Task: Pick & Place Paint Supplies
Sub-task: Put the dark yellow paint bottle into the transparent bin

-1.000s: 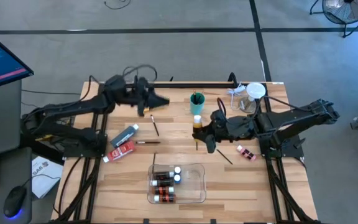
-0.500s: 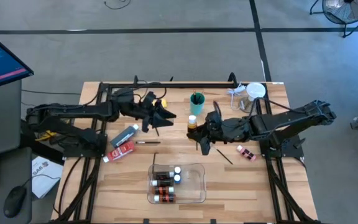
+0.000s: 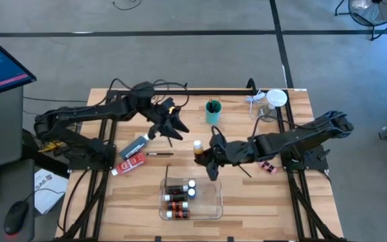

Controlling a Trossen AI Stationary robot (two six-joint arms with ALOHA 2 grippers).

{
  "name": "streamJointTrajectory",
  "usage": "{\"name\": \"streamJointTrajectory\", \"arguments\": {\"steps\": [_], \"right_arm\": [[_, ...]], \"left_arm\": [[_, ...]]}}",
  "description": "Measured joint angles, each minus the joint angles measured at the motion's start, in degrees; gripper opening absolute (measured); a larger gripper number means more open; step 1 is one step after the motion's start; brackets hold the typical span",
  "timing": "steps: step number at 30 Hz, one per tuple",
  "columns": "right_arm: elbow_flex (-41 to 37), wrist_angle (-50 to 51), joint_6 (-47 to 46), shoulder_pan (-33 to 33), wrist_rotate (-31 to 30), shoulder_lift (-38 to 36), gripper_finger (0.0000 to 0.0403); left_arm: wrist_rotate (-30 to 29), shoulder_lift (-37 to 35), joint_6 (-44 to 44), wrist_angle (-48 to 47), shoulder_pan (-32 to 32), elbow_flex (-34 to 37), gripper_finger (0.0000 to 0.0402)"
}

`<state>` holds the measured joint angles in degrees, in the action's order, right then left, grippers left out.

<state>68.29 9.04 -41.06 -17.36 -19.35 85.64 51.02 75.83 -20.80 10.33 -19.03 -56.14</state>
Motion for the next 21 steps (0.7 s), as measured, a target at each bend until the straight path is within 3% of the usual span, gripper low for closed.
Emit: {"name": "streamJointTrajectory", "arguments": {"steps": [9, 21], "right_arm": [[0.00, -3.04, -0.31, 0.24, -0.22, 0.97, 0.0128], [0.00, -3.33, 0.52, 1.47, -0.24, 0.97, 0.0128]], "left_arm": [[-1.78, 1.97, 7.03, -5.56, 5.04, -3.21, 0.0143], [-10.78, 1.95, 7.91, -5.19, 7.17, -3.19, 0.0165]]}}
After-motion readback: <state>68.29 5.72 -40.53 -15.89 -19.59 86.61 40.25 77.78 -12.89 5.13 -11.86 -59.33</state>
